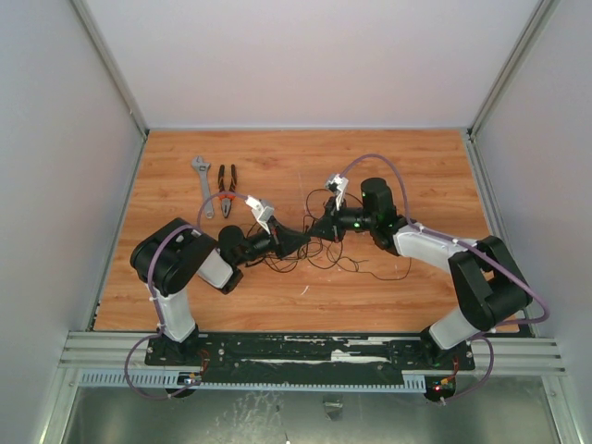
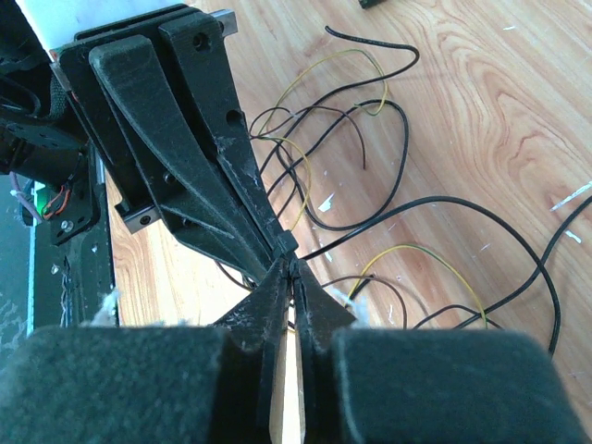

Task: Zip-tie the wires
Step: Tie the cable at the center of the board.

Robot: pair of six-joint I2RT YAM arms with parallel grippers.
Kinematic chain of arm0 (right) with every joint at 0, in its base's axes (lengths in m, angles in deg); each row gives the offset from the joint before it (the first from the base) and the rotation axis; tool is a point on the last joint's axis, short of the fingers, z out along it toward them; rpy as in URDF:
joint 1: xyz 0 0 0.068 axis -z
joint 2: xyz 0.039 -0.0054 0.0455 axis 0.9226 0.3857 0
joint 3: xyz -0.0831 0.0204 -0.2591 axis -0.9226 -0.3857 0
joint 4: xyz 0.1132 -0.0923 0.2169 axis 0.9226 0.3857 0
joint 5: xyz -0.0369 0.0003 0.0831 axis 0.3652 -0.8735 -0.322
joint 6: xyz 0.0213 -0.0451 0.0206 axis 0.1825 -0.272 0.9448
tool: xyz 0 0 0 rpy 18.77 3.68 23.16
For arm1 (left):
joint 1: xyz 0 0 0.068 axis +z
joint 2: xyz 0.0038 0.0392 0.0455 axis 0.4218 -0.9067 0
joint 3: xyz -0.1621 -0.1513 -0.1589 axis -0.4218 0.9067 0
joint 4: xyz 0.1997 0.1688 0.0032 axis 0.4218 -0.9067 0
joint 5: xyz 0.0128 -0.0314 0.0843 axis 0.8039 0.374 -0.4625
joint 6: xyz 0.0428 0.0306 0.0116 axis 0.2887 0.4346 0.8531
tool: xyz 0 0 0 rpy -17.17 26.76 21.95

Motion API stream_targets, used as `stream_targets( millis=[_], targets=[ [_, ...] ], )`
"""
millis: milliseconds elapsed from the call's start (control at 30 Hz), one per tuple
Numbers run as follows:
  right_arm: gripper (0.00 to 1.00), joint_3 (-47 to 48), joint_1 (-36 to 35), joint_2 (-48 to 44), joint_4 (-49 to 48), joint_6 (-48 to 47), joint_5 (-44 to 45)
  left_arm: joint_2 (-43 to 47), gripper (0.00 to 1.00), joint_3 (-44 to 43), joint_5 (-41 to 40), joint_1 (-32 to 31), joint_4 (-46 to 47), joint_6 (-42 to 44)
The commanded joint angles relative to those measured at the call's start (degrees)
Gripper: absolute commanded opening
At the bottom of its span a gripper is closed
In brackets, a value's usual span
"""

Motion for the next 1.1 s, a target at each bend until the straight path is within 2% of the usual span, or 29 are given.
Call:
stream_targets(
  millis=[0, 133, 233, 267, 333, 500, 733, 933, 1067],
  targets=[
    [0.10, 0.64, 0.04, -2.71, -1.09, -0.21, -0.75, -0.20, 0.00, -0.84, 0.19, -0.60, 18.73, 0.51],
    [0.36, -2.64, 0.93, -6.44, -2.70, -0.14, -0.80, -0.10, 0.00, -0.83, -0.13, -0.55, 18.71, 0.48],
    [0.48, -4.84, 1.28, -8.63, -2.94, -1.04, -0.12, 0.17, 0.00, -0.68, -0.23, -0.58, 18.72, 0.63],
    [0.49, -5.59, 1.51, -9.05, -3.04, -1.18, -0.11, 0.27, 0.00, -0.62, -0.38, -0.60, 18.75, 0.73],
    [0.50, -7.76, 2.54, -9.94, -4.83, -0.37, -0.83, 0.63, 0.00, -0.45, -0.43, -0.53, 18.75, 0.75],
    [0.51, -15.18, 4.58, -10.52, -22.28, 6.84, -5.56, 1.46, 0.00, -0.12, -0.14, -0.52, 18.71, 0.63],
    [0.54, -20.26, 4.60, -7.33, -44.79, 14.79, -7.46, 2.07, 0.00, -0.21, 0.57, -0.56, 18.74, -0.21],
    [0.54, -20.33, 4.65, 0.48, -56.82, 20.68, -7.37, 2.37, 0.00, -0.25, 0.96, -0.62, 18.71, -0.67],
    [0.48, -20.05, 4.58, 6.75, -67.70, 27.42, -6.50, 2.28, 0.00, -0.26, 0.97, -0.60, 18.75, -0.80]
  ],
)
